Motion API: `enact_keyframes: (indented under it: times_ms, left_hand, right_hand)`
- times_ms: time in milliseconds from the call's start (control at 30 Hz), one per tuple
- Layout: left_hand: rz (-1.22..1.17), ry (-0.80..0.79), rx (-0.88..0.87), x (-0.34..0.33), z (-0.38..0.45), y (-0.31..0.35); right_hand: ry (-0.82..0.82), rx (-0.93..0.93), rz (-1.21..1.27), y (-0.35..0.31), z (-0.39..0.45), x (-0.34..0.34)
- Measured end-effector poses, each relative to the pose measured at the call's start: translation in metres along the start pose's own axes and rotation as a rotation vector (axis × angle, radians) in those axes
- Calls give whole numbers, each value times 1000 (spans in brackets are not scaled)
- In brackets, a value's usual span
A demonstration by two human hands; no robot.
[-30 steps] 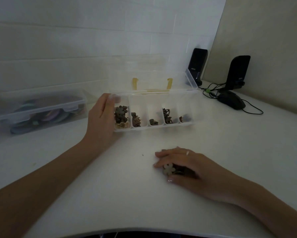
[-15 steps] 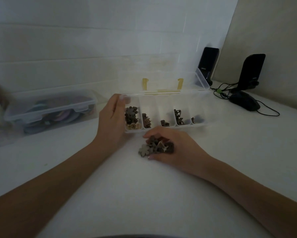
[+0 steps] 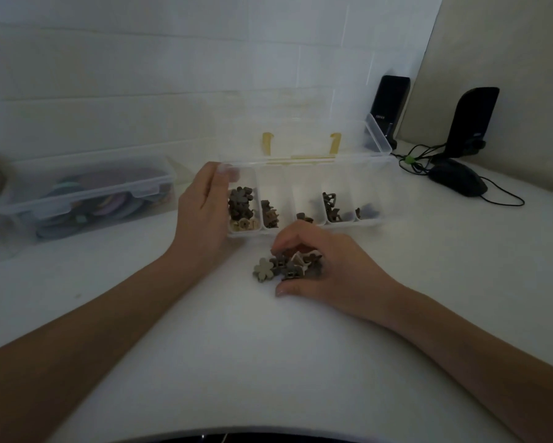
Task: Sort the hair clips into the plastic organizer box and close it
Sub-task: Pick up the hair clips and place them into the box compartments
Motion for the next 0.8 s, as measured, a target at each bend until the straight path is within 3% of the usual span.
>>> enact_keyframes:
  times_ms: [300,533,800]
  left_hand:
    - [-1,-3,12,-1,1,-2]
    - [-12,-4,-5,0,1,-1]
    - [-24,-7,-22,0,0,3]
  right_hand:
    - [-2,-51,-158,6,-1,4]
    - [93,-37,91,6,-3,10]
    - [241,137,61,-4,-6,20]
Point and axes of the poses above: each hand's wrist, its own z-axis towards the middle knuckle, its own x-axis out of the back of the hand, y = z × x, the point moved 7 cm from there along z, towards the middle knuckle, and after that the axes turned 4 degrees about -x, right-handed, at the moved point
